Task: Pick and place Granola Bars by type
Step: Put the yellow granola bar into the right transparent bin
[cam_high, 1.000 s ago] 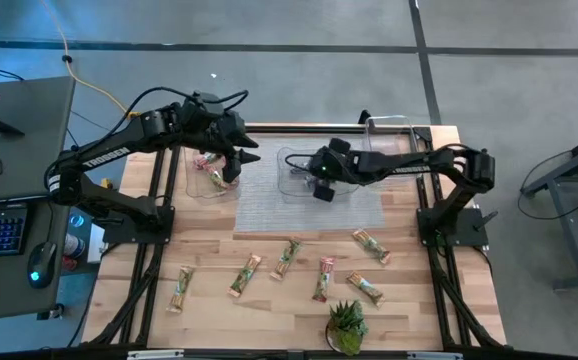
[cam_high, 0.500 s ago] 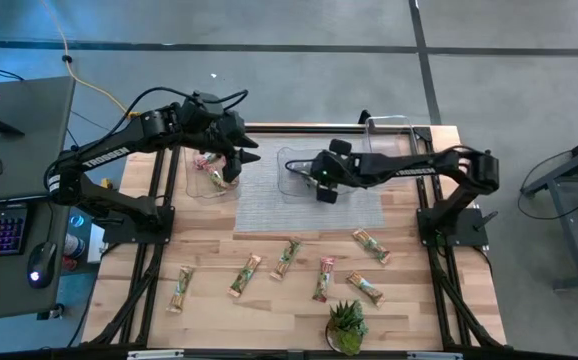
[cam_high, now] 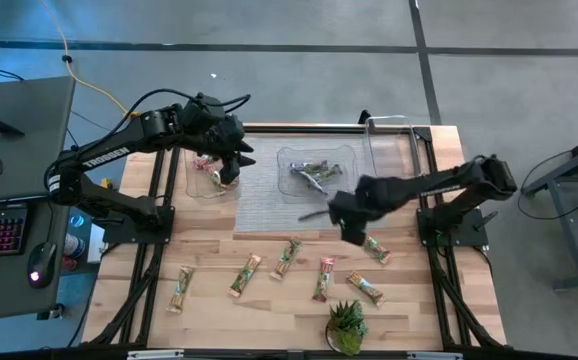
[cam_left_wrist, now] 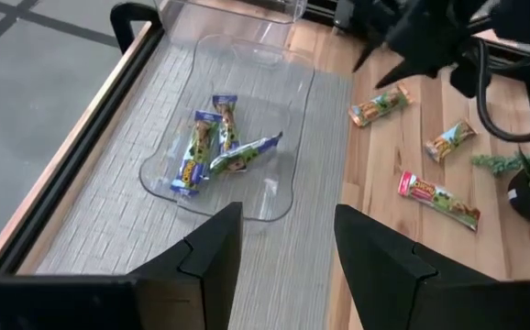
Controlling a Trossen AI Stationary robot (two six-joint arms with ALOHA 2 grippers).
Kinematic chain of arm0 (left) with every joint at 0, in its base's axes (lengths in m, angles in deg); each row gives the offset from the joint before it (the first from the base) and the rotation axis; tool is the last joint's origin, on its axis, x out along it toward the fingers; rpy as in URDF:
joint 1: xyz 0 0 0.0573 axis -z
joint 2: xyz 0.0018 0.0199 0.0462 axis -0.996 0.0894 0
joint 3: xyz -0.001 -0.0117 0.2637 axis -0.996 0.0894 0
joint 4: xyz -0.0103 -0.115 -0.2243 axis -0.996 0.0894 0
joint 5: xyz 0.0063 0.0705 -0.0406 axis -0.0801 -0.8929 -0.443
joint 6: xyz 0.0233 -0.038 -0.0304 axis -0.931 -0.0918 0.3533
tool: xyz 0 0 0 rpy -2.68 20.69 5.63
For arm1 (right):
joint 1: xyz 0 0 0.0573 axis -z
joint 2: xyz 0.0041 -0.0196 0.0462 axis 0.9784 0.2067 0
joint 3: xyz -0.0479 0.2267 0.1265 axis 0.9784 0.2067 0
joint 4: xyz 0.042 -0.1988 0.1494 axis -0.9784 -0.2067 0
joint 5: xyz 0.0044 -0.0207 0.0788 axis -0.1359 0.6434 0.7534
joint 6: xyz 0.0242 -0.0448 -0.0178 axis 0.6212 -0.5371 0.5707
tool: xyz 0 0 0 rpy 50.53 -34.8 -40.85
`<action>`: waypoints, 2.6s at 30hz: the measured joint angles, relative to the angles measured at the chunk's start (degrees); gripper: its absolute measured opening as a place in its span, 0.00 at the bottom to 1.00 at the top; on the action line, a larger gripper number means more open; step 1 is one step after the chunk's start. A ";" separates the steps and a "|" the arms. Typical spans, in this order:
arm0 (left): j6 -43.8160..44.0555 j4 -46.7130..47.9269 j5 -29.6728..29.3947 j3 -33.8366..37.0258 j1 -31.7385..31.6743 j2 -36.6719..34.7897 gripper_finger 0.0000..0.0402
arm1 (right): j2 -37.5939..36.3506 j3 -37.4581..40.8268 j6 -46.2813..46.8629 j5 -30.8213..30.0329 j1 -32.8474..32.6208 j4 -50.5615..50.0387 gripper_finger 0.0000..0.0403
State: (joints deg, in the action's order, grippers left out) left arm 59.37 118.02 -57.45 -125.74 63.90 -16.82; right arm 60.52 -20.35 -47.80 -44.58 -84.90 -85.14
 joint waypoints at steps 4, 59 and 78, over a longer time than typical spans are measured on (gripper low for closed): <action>0.02 0.00 0.00 0.00 0.00 0.00 0.42 | 0.04 3.51 12.48 3.79 -4.86 -0.97 0.44; 0.22 -1.31 0.04 0.00 -0.01 0.00 0.42 | -13.07 0.18 5.02 -31.41 22.65 -17.34 0.09; 0.22 -0.61 0.05 0.00 0.00 0.00 0.42 | -5.06 17.93 -19.06 -8.87 53.36 20.61 0.08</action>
State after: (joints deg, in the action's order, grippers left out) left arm 59.59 117.40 -57.40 -125.74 63.90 -16.82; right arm 55.47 -2.42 -66.86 -53.44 -31.54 -64.54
